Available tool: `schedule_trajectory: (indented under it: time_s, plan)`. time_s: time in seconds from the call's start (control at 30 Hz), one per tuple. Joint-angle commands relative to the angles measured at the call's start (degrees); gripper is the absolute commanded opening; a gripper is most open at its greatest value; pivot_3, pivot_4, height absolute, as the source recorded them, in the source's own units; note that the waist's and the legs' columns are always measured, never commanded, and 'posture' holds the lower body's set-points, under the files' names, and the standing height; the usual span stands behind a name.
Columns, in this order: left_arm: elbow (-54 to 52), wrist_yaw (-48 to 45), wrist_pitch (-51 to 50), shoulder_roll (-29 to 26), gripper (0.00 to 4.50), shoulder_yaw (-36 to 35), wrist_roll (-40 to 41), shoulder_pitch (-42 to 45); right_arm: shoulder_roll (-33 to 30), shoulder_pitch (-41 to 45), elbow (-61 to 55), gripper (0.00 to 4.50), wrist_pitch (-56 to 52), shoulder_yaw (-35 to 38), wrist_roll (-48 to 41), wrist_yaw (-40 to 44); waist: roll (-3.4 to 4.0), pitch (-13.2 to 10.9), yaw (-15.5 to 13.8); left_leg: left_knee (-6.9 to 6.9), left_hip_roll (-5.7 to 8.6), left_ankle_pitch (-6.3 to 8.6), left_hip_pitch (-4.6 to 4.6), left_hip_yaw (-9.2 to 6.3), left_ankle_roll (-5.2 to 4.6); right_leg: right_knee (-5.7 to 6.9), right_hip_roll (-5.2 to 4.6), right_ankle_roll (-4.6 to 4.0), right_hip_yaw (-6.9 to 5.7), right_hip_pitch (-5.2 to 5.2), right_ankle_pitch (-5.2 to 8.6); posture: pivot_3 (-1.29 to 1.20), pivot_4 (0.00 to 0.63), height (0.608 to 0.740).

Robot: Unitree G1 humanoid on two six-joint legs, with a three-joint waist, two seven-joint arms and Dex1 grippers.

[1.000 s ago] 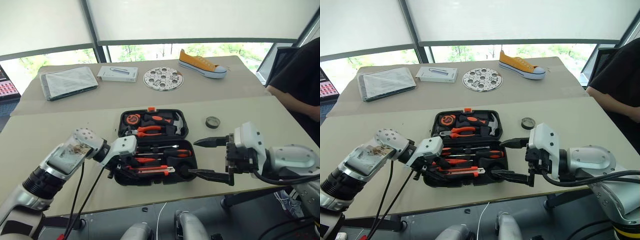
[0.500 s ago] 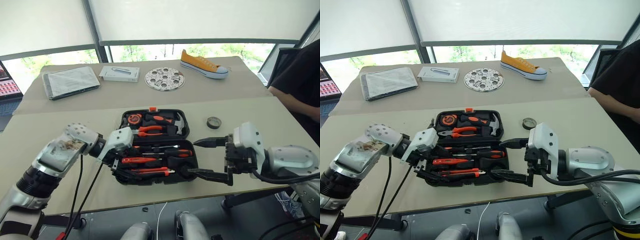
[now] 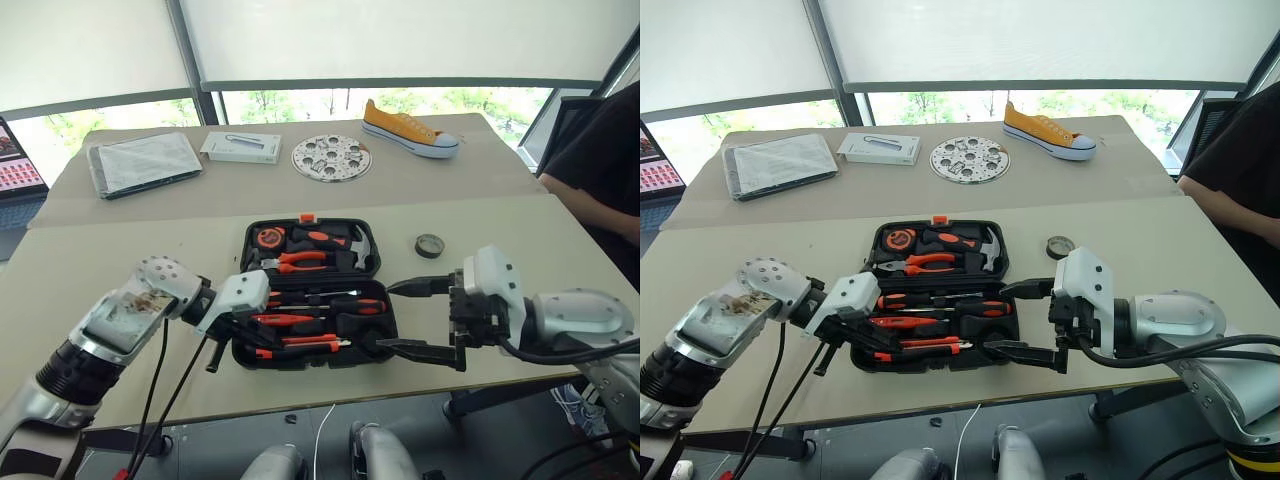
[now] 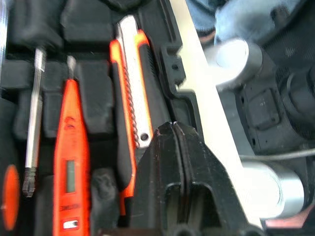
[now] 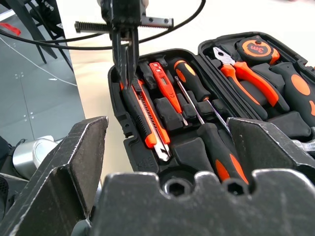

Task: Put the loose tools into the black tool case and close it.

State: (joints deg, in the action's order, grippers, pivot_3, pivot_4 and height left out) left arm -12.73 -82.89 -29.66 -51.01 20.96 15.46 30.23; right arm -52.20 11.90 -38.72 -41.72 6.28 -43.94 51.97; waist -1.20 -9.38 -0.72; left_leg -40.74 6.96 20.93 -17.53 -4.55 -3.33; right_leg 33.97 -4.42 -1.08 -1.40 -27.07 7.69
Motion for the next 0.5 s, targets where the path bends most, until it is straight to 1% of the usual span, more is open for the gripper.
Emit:
schedule_trajectory:
  time_s: [0.03, 0.1, 0.17, 0.23, 0.27, 0.33, 0.4, 0.47, 0.5]
  plan:
    - [-0.35, 0.47, 5.31, -0.05, 0.03, 3.20, -5.04, -0.81, 0.39, -0.31, -1.30, 4.50, 0.06, 1.50, -1.06, -1.19, 0.01, 0.01, -0.09, 0.00, 0.00, 0.00, 0.01, 0.00, 0.00, 0.00, -0.01, 0.00, 0.00, 0.01, 0.00, 0.00, 0.150, 0.737]
    - [-0.33, 0.43, 7.03, -0.20, 0.03, 4.41, -6.70, -1.64, 0.32, -0.56, -1.42, 4.50, 0.13, 1.33, -0.85, -1.42, 0.01, 0.01, -0.19, 0.00, 0.00, 0.01, 0.03, 0.00, 0.01, -0.01, -0.02, 0.01, 0.01, 0.06, -0.01, 0.00, 0.150, 0.737]
    - [1.35, 2.50, 10.17, 0.55, 0.03, 5.31, -10.02, -1.69, 0.24, -0.85, -1.45, 4.50, 0.16, 1.35, -0.75, -1.63, 0.00, 0.02, -0.15, 0.00, 0.00, 0.01, 0.05, 0.01, 0.01, -0.01, -0.01, 0.02, 0.03, 0.07, -0.01, 0.00, 0.150, 0.737]
    - [2.83, 3.09, 11.45, 1.30, 0.03, 4.98, -10.84, -1.30, 0.14, -1.28, -1.45, 4.50, 0.15, 1.60, -0.62, -2.03, 0.07, 0.07, -0.29, 0.00, 0.00, 0.00, 0.08, -0.02, 0.00, -0.01, 0.00, 0.03, 0.02, 0.10, -0.01, 0.00, 0.150, 0.737]
    - [3.22, 3.42, 10.26, 1.91, 0.03, 4.11, -10.13, -0.95, 0.09, -1.56, -1.55, 4.50, -0.02, 2.01, -0.92, -2.24, 0.08, 0.07, -0.39, 0.00, 0.00, 0.00, 0.10, -0.01, 0.00, -0.02, -0.01, 0.04, 0.03, 0.14, -0.02, 0.00, 0.150, 0.737]
    - [2.86, 3.25, 7.95, 2.33, 0.03, 2.41, -8.24, -0.81, -0.12, -2.20, -1.91, 4.50, -0.04, 2.73, -1.25, -2.43, 0.07, 0.07, -0.75, -0.01, 0.00, 0.00, 0.22, -0.02, 0.00, -0.04, -0.01, 0.07, 0.03, 0.32, -0.01, 0.00, 0.150, 0.737]
    - [1.69, 2.81, 5.04, 2.69, 0.03, -0.24, -4.64, -0.74, -0.26, -2.87, -2.17, 4.50, -0.27, 3.88, -1.68, -2.93, 0.07, 0.07, -0.88, -0.01, 0.00, 0.03, 0.25, -0.04, -0.04, -0.08, 0.00, 0.15, 0.02, 0.41, 0.01, 0.00, 0.150, 0.737]
    - [0.33, 1.96, 1.10, 2.76, 0.03, -4.76, 1.16, -0.31, -1.04, -4.17, -2.03, 4.50, -1.89, 6.33, -3.26, -3.23, 0.02, 0.03, -0.84, -0.04, 0.00, 0.02, 0.24, -0.04, -0.11, -0.09, 0.03, 0.21, 0.03, 0.40, 0.00, 0.00, 0.150, 0.737]
    - [0.13, 1.08, -1.78, 2.20, 0.27, -7.87, 4.91, 0.21, -1.99, -5.51, -1.70, 4.50, -2.87, 8.46, -4.18, -2.82, -0.01, 0.02, -0.76, -0.04, 0.00, 0.01, 0.21, -0.04, -0.15, -0.07, 0.04, 0.21, 0.03, 0.37, 0.00, 0.00, 0.150, 0.737]
